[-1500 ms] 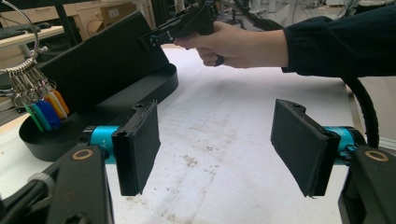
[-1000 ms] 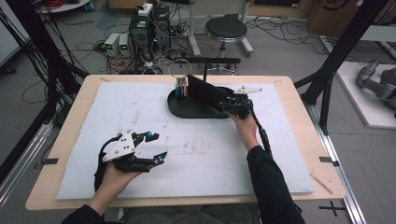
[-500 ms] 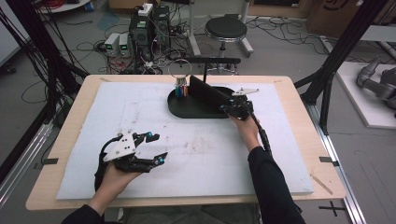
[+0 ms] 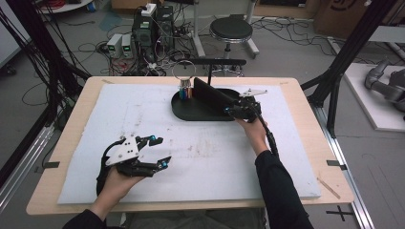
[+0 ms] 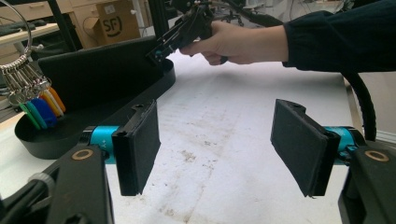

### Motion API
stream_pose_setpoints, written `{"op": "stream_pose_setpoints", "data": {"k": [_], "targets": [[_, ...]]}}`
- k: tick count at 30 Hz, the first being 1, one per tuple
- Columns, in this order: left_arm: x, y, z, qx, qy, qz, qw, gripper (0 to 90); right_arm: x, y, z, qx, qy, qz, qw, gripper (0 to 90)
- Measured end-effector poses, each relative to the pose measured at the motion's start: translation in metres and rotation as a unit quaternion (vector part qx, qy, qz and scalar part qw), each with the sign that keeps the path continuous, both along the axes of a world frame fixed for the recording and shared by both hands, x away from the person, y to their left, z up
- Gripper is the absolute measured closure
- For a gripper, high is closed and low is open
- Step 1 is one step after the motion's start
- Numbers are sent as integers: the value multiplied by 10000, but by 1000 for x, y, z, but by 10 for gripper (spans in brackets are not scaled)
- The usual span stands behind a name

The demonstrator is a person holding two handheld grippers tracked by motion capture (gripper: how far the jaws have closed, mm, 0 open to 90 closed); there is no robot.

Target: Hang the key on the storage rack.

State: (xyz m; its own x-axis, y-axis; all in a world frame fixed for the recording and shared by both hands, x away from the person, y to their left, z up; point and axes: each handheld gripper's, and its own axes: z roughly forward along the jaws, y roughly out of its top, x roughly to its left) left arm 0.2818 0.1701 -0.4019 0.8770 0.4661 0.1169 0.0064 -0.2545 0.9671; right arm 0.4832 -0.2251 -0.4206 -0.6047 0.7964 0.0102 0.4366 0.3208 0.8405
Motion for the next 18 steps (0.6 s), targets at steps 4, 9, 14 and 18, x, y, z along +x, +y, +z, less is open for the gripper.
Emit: {"op": "stream_pose_setpoints", "data": {"k": [4,9,14,18], "targets": [[0,1,0,3,1,25,10000,326,-6,-6,11,156,-61,93,9998,375],[6,6,3,-59,153,92,9998,322,-21,-16,25,152,-125,266,9995,342],[13,10,4,-73,201,224,9995,306,-41,-30,37,72,-178,404,9990,324],[19,13,2,-21,237,348,9991,295,-60,-47,45,131,-270,428,9986,315]]}}
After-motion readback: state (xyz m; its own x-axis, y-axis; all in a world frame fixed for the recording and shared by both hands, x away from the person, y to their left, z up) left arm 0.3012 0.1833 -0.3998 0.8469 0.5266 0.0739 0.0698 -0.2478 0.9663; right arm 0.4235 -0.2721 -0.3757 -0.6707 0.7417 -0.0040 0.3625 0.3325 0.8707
